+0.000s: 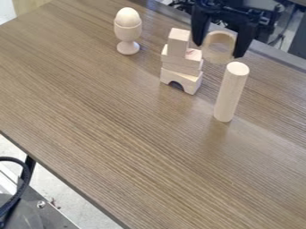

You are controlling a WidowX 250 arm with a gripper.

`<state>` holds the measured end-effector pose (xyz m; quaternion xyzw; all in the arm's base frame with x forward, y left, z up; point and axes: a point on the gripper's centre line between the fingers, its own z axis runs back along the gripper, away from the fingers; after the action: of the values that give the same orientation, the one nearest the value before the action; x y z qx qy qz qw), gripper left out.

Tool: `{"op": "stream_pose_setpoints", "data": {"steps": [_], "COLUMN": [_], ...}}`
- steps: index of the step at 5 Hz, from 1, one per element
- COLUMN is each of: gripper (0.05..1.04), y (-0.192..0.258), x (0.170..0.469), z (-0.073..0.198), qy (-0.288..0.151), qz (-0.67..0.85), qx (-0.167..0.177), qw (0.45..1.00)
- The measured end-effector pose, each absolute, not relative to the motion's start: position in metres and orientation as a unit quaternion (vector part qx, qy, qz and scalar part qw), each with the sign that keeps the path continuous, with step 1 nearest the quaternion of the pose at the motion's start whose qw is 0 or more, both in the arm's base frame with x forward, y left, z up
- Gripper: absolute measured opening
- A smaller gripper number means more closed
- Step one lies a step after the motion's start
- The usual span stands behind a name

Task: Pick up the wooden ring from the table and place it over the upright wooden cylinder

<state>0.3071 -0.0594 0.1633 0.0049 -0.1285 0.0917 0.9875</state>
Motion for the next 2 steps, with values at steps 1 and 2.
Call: {"op": "stream_pose_setpoints", "data": {"steps": [1, 2], "gripper": [0.725, 0.725], "y": [-0.0648, -0.0730], "x": [0.3110, 0.3203], "z": [0.1729, 0.1642], "qy": [-0.136, -0.113], "qz": [0.087, 0.072], "qx": [-0.004, -0.008], "qw": [0.987, 0.991]}}
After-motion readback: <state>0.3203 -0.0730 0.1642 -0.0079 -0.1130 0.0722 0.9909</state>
